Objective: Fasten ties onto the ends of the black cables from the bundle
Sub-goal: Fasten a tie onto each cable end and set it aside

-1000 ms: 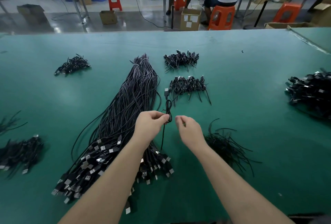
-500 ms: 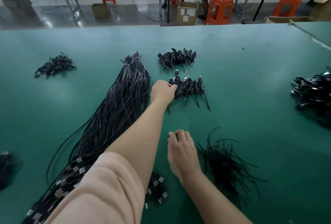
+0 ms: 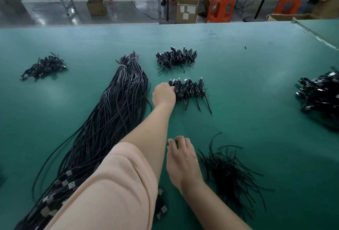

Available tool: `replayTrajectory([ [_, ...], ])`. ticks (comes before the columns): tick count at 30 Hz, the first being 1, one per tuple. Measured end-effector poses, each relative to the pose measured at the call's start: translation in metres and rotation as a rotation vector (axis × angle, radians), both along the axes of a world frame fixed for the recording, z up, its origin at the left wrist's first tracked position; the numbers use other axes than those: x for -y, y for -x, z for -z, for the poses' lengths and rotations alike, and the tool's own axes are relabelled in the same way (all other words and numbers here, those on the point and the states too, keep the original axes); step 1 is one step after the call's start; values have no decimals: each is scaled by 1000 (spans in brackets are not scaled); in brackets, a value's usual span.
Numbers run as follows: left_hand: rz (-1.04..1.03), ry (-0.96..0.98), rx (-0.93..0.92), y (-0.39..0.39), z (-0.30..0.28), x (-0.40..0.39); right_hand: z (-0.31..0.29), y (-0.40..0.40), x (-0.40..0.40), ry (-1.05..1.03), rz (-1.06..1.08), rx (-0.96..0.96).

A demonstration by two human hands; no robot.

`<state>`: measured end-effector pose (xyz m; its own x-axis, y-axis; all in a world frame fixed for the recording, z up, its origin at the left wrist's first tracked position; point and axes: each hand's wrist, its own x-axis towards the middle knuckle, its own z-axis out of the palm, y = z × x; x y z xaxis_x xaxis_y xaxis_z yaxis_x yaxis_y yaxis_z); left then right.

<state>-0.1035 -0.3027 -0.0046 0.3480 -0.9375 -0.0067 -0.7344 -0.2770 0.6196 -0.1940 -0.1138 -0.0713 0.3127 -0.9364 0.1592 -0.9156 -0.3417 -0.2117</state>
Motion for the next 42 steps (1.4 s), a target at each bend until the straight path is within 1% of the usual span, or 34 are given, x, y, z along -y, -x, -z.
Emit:
replayTrajectory([
  [4,53,96,-32,-21,-28,-13,-4,0,-2,-8,17,26],
  [7,56,171,-44,-54,-49,-42,-5,1,-1,-24,20,24],
  [9,94,133,-14,-82,-51,-72,-5,0,-2,-26,20,0],
  [12,147,-21,151,-116,-34,-132,-8,-1,-3,-1,36,4],
  [14,104,-89,237,-127,-14,-171,-9,-1,-4,15,46,5],
  [15,91,-108,244,-130,-3,-186,-9,-1,-4,17,36,-4],
  [17,83,-122,251,-133,20,-210,-8,0,-5,9,11,-42],
  [20,98,-56,292,-136,38,-221,-9,-1,-5,20,19,-69],
  [23,101,-33,268,-134,39,-218,-13,-3,-9,4,30,-107],
  [25,102,-27,263,-133,39,-217,-21,-6,-10,-42,38,-135],
  [28,102,-37,239,-133,39,-218,-43,-22,-11,-93,53,-131],
  [29,96,-44,223,-133,39,-218,-53,-31,-13,-124,40,-95],
  [30,90,-53,212,-134,38,-216,-62,-40,-16,-191,22,-35],
  [32,78,-76,185,-134,37,-215,-75,-59,-20,-419,5,108],
  [34,78,-95,140,-136,34,-214,-81,-73,-27,-622,-35,85],
  [35,82,-99,117,-137,32,-214,-82,-77,-30,-676,-44,57],
  [39,74,-105,12,-144,26,-214,-78,-85,-35,-662,-26,-32],
  [42,80,-108,-12,-146,25,-214,-75,-89,-39,-599,-8,-40],
])
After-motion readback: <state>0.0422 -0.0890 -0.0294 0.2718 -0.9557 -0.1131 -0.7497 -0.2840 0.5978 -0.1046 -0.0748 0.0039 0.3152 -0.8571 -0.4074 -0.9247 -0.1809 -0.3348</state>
